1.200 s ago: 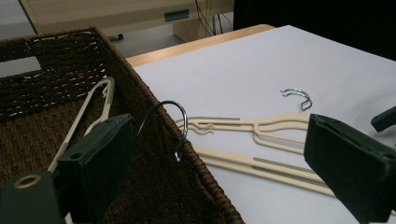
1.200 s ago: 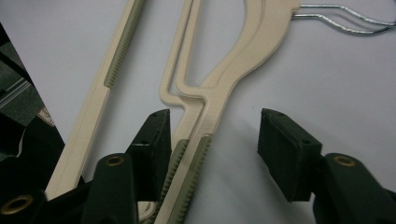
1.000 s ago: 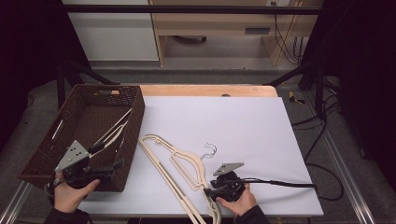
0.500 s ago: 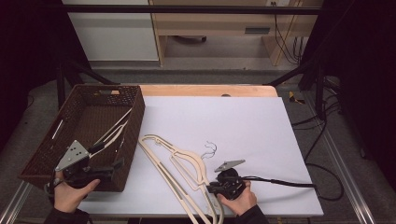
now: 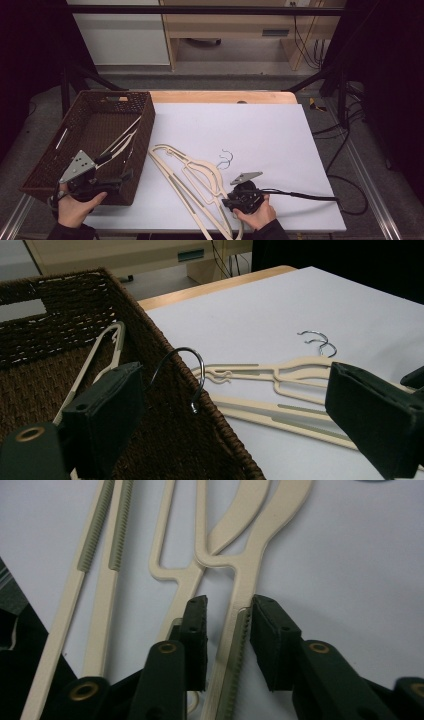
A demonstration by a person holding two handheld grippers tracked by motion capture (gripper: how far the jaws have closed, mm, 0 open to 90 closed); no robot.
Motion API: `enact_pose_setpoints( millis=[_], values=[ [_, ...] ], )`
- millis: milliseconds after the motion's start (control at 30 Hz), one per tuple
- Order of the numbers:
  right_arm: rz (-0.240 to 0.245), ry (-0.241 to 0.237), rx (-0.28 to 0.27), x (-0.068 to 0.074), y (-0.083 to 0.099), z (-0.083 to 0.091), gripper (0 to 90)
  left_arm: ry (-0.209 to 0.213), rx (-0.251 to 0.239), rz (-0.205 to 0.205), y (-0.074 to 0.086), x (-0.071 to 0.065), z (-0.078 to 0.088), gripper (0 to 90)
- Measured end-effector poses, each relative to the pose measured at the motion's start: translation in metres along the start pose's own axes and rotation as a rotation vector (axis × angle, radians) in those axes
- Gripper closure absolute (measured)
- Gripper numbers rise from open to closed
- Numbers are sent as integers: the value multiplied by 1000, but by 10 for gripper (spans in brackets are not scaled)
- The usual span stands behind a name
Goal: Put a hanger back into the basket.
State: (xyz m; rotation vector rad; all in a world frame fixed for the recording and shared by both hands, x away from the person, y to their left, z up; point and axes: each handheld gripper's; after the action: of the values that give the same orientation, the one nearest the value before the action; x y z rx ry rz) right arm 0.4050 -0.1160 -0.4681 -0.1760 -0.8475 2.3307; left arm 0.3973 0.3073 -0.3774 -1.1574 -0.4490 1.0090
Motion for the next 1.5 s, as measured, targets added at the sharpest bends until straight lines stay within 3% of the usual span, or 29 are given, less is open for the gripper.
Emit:
enact_pose_setpoints(
  millis=[167,233,400,433,500,800,833,1000,1033,1133,1167,1200,1233,1333,1400,1433,1500],
  values=[
    [10,41,-4,2,2,-1,748,0,3,-3,0,-1,-1,85],
    [-35,45,5,3,0,-1,766,0,1,-6,-1,-2,0,85],
    [-90,43,10,0,-3,0,792,13,-6,-16,-4,-6,1,87],
    [-90,43,10,0,-3,0,792,13,-6,-16,-4,-6,1,87],
    [-70,90,22,-5,-3,4,798,33,-2,-29,-6,-14,-1,88],
    [-56,80,-8,-9,-8,13,800,106,35,-99,-16,-43,-18,88],
    [-52,89,-18,-9,-9,17,800,122,53,-122,-20,-51,-26,88],
    [-23,85,-57,-11,-10,25,803,162,89,-149,-27,-67,-48,91],
    [-37,73,-57,-10,-11,29,807,180,117,-155,-30,-74,-61,91],
    [-27,67,-72,-11,-12,30,810,190,148,-163,-32,-80,-74,93],
    [-21,64,-71,-11,-12,31,811,194,183,-178,-32,-84,-88,97],
    [-21,64,-71,-11,-12,31,811,194,183,-178,-32,-84,-88,98],
    [-15,53,-81,-11,-12,33,811,195,210,-180,-31,-87,-101,100],
    [-5,53,-85,-11,-12,33,814,198,243,-180,-29,-89,-114,105],
    [-23,37,-86,-10,-12,35,815,190,267,-196,-27,-91,-129,112],
    [2,38,-89,-11,-12,35,815,188,277,-200,-27,-91,-133,114],
    [5,34,-84,-11,-12,36,815,184,287,-209,-26,-90,-142,124]
  ],
)
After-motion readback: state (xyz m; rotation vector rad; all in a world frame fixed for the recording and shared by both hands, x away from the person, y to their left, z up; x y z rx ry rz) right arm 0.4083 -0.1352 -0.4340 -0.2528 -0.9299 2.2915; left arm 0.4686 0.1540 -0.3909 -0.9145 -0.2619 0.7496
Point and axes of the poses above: each handheld gripper's, and its own axes: z roughly backward along the jaws, y roughly out of its underside, x roughly to its left, and after that the axes turned 12 degrees about z, right-handed
